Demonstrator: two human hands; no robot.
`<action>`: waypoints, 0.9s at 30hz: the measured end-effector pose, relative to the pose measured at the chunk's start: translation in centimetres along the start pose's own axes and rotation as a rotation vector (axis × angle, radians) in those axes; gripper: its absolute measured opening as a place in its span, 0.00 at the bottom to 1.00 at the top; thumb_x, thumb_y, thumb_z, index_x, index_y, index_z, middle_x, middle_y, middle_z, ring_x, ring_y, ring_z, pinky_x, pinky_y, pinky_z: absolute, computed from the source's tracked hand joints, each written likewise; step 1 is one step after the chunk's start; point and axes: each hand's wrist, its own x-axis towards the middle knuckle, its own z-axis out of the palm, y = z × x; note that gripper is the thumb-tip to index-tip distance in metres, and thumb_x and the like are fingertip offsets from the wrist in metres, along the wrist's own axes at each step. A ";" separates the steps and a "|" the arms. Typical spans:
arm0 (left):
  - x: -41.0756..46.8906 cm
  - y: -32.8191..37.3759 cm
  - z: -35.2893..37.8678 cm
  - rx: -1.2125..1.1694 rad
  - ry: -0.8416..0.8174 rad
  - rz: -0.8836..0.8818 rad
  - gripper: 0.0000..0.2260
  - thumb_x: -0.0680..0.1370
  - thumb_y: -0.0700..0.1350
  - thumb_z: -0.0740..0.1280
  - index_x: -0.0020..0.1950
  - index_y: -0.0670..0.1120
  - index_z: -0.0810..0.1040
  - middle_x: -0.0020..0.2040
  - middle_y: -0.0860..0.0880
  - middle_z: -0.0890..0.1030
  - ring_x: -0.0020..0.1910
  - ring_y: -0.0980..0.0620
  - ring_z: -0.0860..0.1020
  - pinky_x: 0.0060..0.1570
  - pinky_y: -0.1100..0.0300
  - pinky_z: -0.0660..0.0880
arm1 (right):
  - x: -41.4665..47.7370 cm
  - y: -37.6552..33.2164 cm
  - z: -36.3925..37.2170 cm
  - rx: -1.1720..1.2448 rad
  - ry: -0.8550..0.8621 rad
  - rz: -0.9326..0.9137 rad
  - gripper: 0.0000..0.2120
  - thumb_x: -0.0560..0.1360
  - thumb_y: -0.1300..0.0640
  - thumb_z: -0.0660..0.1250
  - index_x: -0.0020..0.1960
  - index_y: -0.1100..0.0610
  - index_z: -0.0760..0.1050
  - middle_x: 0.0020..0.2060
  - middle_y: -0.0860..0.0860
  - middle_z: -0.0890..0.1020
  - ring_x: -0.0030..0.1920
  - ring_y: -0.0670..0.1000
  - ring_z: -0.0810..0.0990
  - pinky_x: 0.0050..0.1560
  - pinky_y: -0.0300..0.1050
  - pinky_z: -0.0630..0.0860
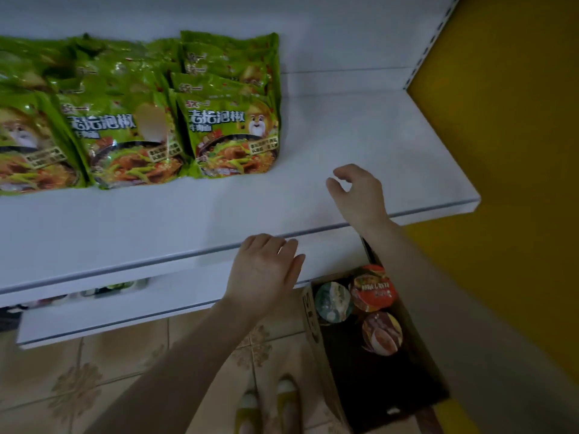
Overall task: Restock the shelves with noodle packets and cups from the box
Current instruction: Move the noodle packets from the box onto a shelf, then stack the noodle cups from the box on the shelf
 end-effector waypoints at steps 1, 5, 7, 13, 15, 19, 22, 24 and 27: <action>0.0 0.8 0.2 -0.016 -0.006 0.037 0.14 0.75 0.47 0.60 0.43 0.42 0.82 0.34 0.46 0.81 0.33 0.45 0.79 0.37 0.57 0.76 | -0.8 0.8 -0.8 -0.016 0.019 0.029 0.15 0.78 0.57 0.62 0.62 0.61 0.74 0.60 0.55 0.78 0.61 0.53 0.75 0.60 0.37 0.66; -0.1 4.3 1.3 -0.087 -0.044 0.195 0.14 0.75 0.47 0.60 0.40 0.42 0.82 0.32 0.46 0.80 0.30 0.46 0.78 0.32 0.57 0.76 | -4.1 4.5 -4.3 -0.076 0.098 0.153 0.15 0.77 0.57 0.62 0.61 0.62 0.74 0.59 0.57 0.78 0.60 0.54 0.75 0.59 0.41 0.68; -0.3 6.1 2.2 -0.117 -0.073 0.255 0.14 0.74 0.47 0.60 0.38 0.42 0.81 0.30 0.46 0.80 0.29 0.46 0.77 0.30 0.59 0.75 | -6.0 6.6 -6.0 -0.076 0.117 0.216 0.15 0.78 0.58 0.62 0.61 0.64 0.73 0.59 0.58 0.77 0.61 0.56 0.75 0.58 0.44 0.69; -2.0 11.1 6.0 -0.112 -0.258 0.404 0.16 0.75 0.49 0.56 0.38 0.43 0.81 0.31 0.46 0.80 0.29 0.46 0.77 0.28 0.60 0.74 | -12.7 14.2 -9.8 -0.168 0.156 0.442 0.17 0.78 0.56 0.61 0.64 0.64 0.71 0.61 0.59 0.76 0.61 0.57 0.75 0.53 0.43 0.69; -2.6 12.4 7.5 -0.110 -0.311 0.432 0.17 0.75 0.49 0.56 0.37 0.44 0.81 0.30 0.46 0.80 0.29 0.46 0.77 0.29 0.60 0.72 | -14.7 16.9 -10.3 -0.178 0.159 0.525 0.17 0.78 0.56 0.61 0.64 0.64 0.71 0.61 0.59 0.76 0.61 0.57 0.75 0.54 0.46 0.70; -3.8 14.2 10.5 -0.069 -0.423 0.468 0.16 0.74 0.49 0.56 0.34 0.45 0.79 0.28 0.46 0.79 0.26 0.48 0.77 0.25 0.63 0.69 | -18.1 22.3 -10.1 -0.182 0.122 0.644 0.17 0.78 0.55 0.61 0.64 0.64 0.70 0.60 0.60 0.77 0.59 0.60 0.75 0.49 0.47 0.70; -5.0 15.4 12.4 -0.067 -0.501 0.470 0.09 0.71 0.46 0.69 0.32 0.45 0.77 0.26 0.47 0.77 0.24 0.49 0.75 0.23 0.64 0.67 | -20.1 25.8 -9.3 -0.147 0.088 0.705 0.18 0.78 0.56 0.61 0.64 0.64 0.69 0.59 0.61 0.76 0.58 0.61 0.76 0.51 0.49 0.71; -5.7 16.4 13.8 -0.061 -0.535 0.468 0.09 0.67 0.45 0.75 0.31 0.46 0.77 0.25 0.47 0.76 0.23 0.49 0.74 0.23 0.65 0.66 | -21.2 27.9 -8.6 -0.100 0.060 0.750 0.19 0.79 0.55 0.60 0.66 0.64 0.68 0.61 0.61 0.75 0.59 0.60 0.75 0.52 0.50 0.72; -6.7 17.6 16.1 -0.030 -0.571 0.470 0.09 0.65 0.45 0.75 0.30 0.46 0.76 0.24 0.48 0.74 0.21 0.50 0.72 0.23 0.66 0.64 | -22.4 30.7 -7.2 -0.066 0.011 0.809 0.19 0.79 0.55 0.60 0.66 0.63 0.67 0.60 0.60 0.75 0.59 0.60 0.74 0.51 0.49 0.71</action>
